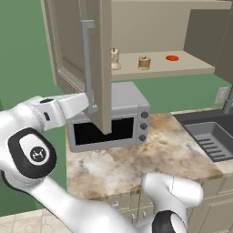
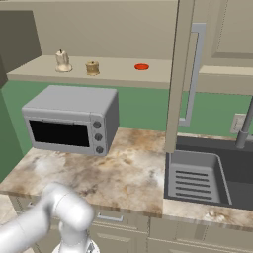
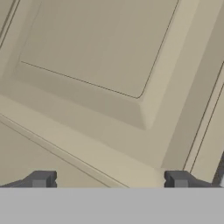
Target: Pick the candle and candle from the dining table and place them in the open cabinet. Close the cabinet after placing the objects.
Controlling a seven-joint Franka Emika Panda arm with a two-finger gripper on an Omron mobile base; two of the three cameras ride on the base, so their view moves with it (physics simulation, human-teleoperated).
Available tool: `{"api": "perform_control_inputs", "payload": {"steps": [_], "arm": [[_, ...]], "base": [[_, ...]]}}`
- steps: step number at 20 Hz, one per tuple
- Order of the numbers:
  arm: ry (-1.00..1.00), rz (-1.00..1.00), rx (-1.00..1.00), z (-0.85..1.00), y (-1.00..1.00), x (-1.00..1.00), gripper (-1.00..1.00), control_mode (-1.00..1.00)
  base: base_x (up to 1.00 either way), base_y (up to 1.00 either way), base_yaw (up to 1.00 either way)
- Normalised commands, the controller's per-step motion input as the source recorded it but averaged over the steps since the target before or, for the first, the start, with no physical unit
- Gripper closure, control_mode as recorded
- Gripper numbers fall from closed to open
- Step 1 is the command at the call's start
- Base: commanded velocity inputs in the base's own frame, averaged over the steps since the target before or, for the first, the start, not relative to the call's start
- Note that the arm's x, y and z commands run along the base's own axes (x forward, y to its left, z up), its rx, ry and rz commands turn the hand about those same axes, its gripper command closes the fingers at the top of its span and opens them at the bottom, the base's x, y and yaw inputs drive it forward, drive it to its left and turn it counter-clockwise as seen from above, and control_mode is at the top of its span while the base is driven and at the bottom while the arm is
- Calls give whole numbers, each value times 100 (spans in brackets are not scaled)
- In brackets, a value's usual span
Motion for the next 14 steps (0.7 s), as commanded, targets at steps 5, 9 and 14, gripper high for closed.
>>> {"api": "perform_control_inputs", "payload": {"steps": [5,9,14], "arm": [[0,17,0,0,-55,51,-100,-100],[0,15,0,0,-51,52,-100,-100],[0,9,0,0,-42,62,-100,-100]], "base": [[0,0,0],[0,0,0],[0,0,0]]}}
